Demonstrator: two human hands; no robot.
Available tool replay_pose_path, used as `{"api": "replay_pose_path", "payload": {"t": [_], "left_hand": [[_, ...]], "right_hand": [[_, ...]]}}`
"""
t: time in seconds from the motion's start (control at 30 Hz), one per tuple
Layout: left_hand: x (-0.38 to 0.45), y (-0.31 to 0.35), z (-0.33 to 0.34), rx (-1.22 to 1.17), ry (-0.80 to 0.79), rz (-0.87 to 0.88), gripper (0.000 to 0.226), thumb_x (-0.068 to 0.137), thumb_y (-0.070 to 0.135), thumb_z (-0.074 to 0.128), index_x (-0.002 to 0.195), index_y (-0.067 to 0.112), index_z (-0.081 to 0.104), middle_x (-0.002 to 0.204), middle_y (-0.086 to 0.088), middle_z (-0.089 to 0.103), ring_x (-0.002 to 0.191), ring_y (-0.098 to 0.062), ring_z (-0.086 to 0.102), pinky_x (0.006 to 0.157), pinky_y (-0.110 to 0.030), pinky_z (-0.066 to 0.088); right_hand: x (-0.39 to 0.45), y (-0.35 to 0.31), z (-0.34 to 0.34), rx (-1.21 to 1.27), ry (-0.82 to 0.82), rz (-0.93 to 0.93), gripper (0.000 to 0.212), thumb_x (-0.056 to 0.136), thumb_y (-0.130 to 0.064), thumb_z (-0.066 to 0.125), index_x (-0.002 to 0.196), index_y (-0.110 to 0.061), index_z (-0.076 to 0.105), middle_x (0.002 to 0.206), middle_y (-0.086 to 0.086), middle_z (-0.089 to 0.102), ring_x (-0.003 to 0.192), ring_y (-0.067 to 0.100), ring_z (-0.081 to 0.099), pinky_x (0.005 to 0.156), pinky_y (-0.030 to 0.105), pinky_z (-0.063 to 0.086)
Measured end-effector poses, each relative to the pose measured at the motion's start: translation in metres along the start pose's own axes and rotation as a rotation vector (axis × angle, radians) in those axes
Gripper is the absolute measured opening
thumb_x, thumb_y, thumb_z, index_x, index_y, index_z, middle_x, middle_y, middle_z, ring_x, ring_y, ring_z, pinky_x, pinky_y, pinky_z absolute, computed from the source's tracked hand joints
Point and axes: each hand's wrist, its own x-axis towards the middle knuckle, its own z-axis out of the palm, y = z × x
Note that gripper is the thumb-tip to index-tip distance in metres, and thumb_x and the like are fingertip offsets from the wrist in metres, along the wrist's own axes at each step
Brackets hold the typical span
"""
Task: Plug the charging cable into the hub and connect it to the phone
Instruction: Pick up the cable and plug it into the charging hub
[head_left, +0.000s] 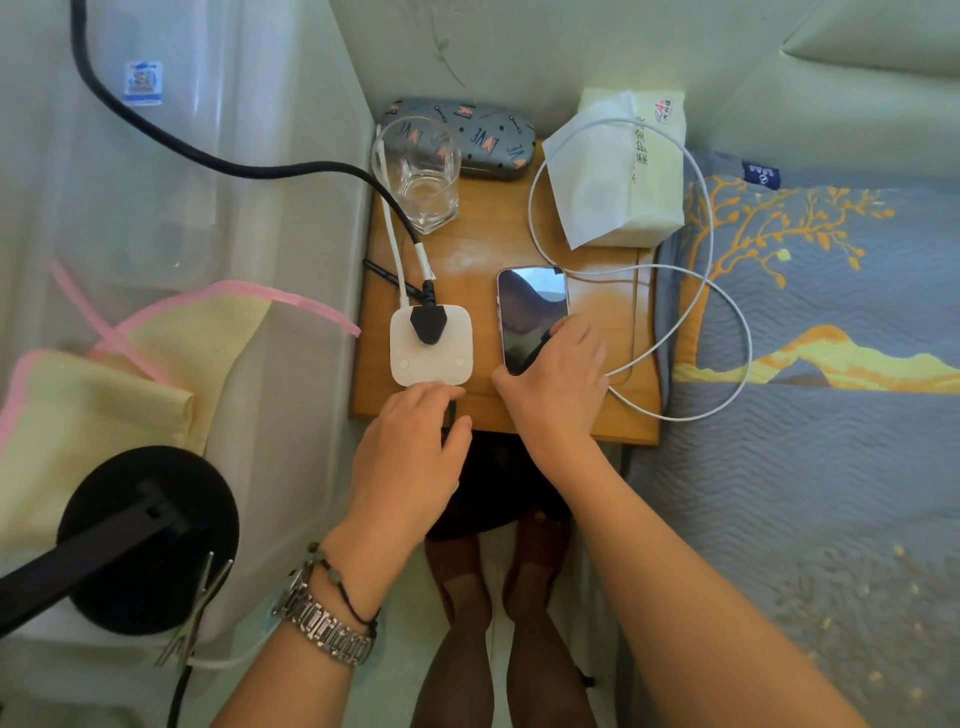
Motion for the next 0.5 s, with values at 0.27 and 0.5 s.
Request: {"api": "replay_pose_path", "payload": {"t": [0.27, 0.5], "left_hand": [[-0.007, 0.016, -0.009, 0.021, -0.004, 0.019, 0.036, 0.094, 0.031, 0.047, 0.128, 0.022, 0.052, 0.13, 0.005, 0.054, 0.12, -0.013, 0.047, 0.095, -0.032, 0.045], [-0.011, 0.04, -0.011, 0.052, -0.019, 0.052, 0.036, 0.094, 0.033, 0.045, 0.128, 0.025, 0.051, 0.129, 0.007, 0.054, 0.119, -0.012, 0.047, 0.09, -0.029, 0.043]], "right_hand": [[0.003, 0.006, -0.021, 0.052, -0.124, -0.076, 0.066, 0.07, -0.03, 0.078, 0.12, -0.011, 0.04, 0.12, 0.008, 0.049, 0.109, 0.025, 0.05, 0.084, 0.035, 0.049], [0.014, 0.048, -0.069, 0.115, -0.142, -0.129, 0.061, 0.075, -0.024, 0.073, 0.127, -0.013, 0.043, 0.128, 0.008, 0.052, 0.118, 0.028, 0.049, 0.087, 0.042, 0.048]]}}
